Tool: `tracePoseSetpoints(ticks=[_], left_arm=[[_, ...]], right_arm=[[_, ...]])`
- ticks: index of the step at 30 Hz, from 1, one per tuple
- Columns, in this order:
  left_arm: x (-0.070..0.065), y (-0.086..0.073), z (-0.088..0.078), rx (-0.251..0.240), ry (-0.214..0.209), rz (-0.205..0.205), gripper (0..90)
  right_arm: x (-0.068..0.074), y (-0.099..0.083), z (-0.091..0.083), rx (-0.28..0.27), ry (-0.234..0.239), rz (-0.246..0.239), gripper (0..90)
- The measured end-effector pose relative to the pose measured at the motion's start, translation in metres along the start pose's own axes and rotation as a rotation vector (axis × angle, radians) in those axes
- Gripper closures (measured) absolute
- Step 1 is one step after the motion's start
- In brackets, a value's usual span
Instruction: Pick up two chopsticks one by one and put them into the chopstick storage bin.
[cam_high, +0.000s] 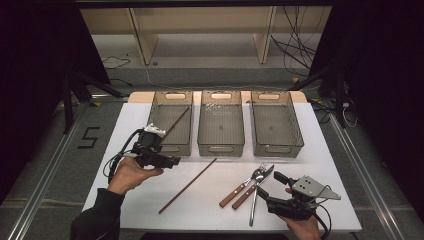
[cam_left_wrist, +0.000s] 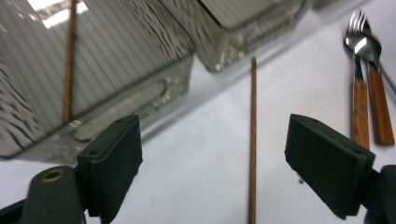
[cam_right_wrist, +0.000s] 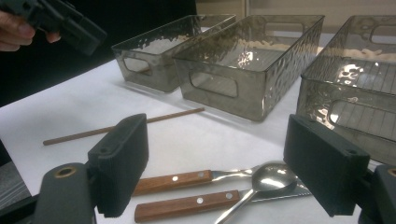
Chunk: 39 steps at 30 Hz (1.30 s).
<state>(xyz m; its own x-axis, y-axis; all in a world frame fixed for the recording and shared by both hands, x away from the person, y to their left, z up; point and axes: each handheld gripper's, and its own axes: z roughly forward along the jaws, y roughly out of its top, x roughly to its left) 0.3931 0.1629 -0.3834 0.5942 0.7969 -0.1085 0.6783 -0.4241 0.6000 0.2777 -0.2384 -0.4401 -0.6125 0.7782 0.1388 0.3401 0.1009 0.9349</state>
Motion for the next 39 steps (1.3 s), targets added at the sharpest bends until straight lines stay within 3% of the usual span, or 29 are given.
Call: tracePoseSetpoints(ticks=[6,19,27,39], left_arm=[[-0.014,-0.008,0.013,0.087,0.002,0.033,18.7],[-0.03,-0.021,0.036,0.237,-0.003,0.085,25.6],[-0.037,-0.029,0.052,0.308,-0.012,0.126,39.1],[-0.04,-0.033,0.062,0.394,-0.035,0.141,54.3]], right_arm=[[0.0,0.0,0.0,0.0,0.0,-0.003,22.8],[0.001,0.0,0.0,0.001,0.002,-0.007,22.7],[0.001,0.0,0.0,0.003,0.002,-0.011,22.8],[0.002,0.0,0.001,0.005,0.002,-0.012,22.9]])
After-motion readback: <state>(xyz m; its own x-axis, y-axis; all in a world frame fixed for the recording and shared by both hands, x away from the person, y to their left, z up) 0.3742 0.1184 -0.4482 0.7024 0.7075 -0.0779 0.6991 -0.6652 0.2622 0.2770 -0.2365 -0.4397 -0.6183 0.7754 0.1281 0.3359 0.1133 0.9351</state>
